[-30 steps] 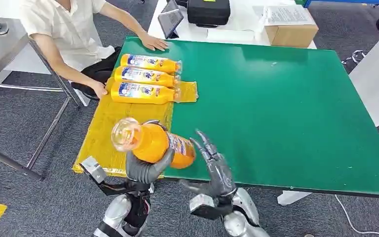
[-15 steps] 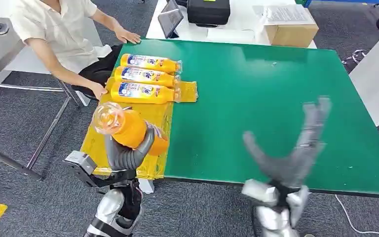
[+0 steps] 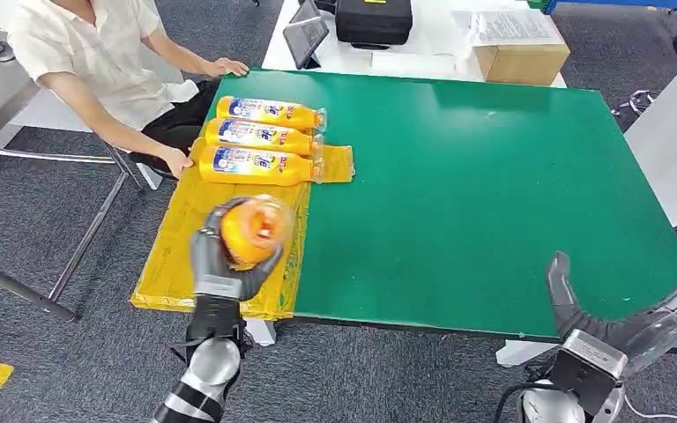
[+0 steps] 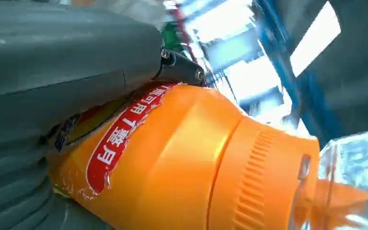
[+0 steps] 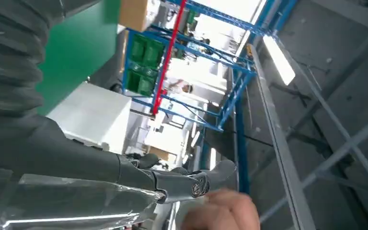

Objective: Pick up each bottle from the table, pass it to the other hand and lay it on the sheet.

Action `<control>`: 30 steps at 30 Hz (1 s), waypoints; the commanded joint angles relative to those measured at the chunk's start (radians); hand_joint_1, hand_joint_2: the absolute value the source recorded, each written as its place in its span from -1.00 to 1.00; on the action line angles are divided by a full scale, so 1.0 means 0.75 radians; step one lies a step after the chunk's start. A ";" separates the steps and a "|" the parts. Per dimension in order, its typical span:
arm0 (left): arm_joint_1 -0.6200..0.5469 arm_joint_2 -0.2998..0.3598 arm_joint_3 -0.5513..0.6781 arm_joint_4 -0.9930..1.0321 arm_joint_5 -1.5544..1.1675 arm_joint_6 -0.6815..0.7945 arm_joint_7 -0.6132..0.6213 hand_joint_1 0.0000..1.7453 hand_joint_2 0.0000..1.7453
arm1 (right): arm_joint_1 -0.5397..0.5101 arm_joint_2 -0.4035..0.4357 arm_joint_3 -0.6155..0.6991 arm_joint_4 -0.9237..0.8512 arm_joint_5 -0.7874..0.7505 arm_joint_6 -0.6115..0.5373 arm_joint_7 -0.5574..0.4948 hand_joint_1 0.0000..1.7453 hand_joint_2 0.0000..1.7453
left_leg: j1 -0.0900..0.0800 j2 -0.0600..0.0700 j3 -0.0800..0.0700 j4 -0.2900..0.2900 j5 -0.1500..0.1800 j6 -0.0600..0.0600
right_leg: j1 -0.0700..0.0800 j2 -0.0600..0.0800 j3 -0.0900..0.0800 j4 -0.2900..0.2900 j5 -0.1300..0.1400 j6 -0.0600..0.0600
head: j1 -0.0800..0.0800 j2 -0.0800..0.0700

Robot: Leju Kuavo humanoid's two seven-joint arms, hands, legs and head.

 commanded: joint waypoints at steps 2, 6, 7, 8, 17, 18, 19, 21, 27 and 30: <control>-0.221 0.081 0.014 0.563 -0.530 0.010 0.252 1.00 1.00 | -0.039 -0.039 0.023 0.181 -0.043 0.004 -0.001 -1.00 1.00 | 0.002 0.002 0.012 -0.006 -0.001 -0.003 | 0.002 0.004 0.012 -0.006 0.001 -0.004 | 0.000 0.000; -0.324 0.086 -0.061 0.709 -0.748 -0.271 0.497 0.92 1.00 | -0.033 -0.079 0.059 0.232 -0.089 0.004 -0.001 -1.00 1.00 | 0.001 0.001 0.006 -0.003 0.000 -0.002 | 0.001 0.001 0.006 -0.003 0.000 -0.002 | -0.001 0.000; -0.324 0.083 -0.082 0.712 -0.761 -0.301 0.494 0.82 1.00 | -0.031 -0.083 0.064 0.240 -0.094 0.004 -0.001 -1.00 1.00 | 0.002 0.001 0.007 -0.002 -0.001 -0.003 | 0.002 0.002 0.008 -0.003 0.000 -0.003 | 0.000 0.000; -0.323 0.083 -0.084 0.709 -0.758 -0.325 0.500 0.82 1.00 | -0.031 -0.086 0.070 0.248 -0.105 0.004 -0.001 -1.00 1.00 | 0.001 0.000 0.004 -0.001 0.000 -0.002 | 0.001 0.001 0.005 -0.002 0.000 -0.002 | 0.000 0.000; -0.367 0.093 -0.106 0.759 -0.787 -0.424 0.563 -0.28 1.00 | -0.045 -0.102 0.097 0.282 -0.112 0.004 -0.001 -1.00 1.00 | 0.001 0.002 0.004 -0.001 -0.001 -0.002 | 0.001 0.003 0.004 -0.002 0.000 -0.002 | -0.001 0.000; -0.367 0.093 -0.106 0.759 -0.787 -0.424 0.563 -0.28 1.00 | -0.045 -0.102 0.097 0.282 -0.112 0.004 -0.001 -1.00 1.00 | 0.002 0.003 0.007 -0.001 -0.001 -0.003 | 0.002 0.004 0.007 -0.002 0.000 -0.003 | 0.000 0.000; -0.367 0.093 -0.106 0.759 -0.787 -0.424 0.563 -0.28 1.00 | -0.045 -0.102 0.097 0.282 -0.112 0.004 -0.001 -1.00 1.00 | 0.001 0.002 0.006 -0.001 -0.001 -0.002 | 0.001 0.004 0.005 -0.002 0.000 -0.002 | -0.001 0.000; -0.380 0.088 -0.096 0.774 -0.771 -0.451 0.568 -0.66 1.00 | -0.050 -0.105 0.101 0.290 -0.113 0.004 -0.001 -1.00 1.00 | 0.002 0.003 0.008 -0.001 -0.002 -0.003 | 0.002 0.004 0.008 -0.002 0.000 -0.003 | 0.000 0.000; -0.351 0.039 0.065 0.751 -0.364 -0.755 0.265 -1.00 1.00 | -0.060 -0.119 0.127 0.312 -0.126 0.004 -0.001 -1.00 1.00 | 0.002 0.003 0.008 -0.001 -0.001 -0.002 | 0.002 0.004 0.008 -0.002 0.000 -0.002 | 0.000 0.000; -0.338 0.029 0.107 0.727 -0.215 -0.907 0.186 -1.00 1.00 | -0.065 -0.122 0.132 0.315 -0.129 0.004 -0.001 -1.00 1.00 | 0.002 0.003 0.010 -0.001 -0.003 -0.003 | 0.002 0.005 0.010 -0.002 -0.001 -0.002 | -0.001 0.000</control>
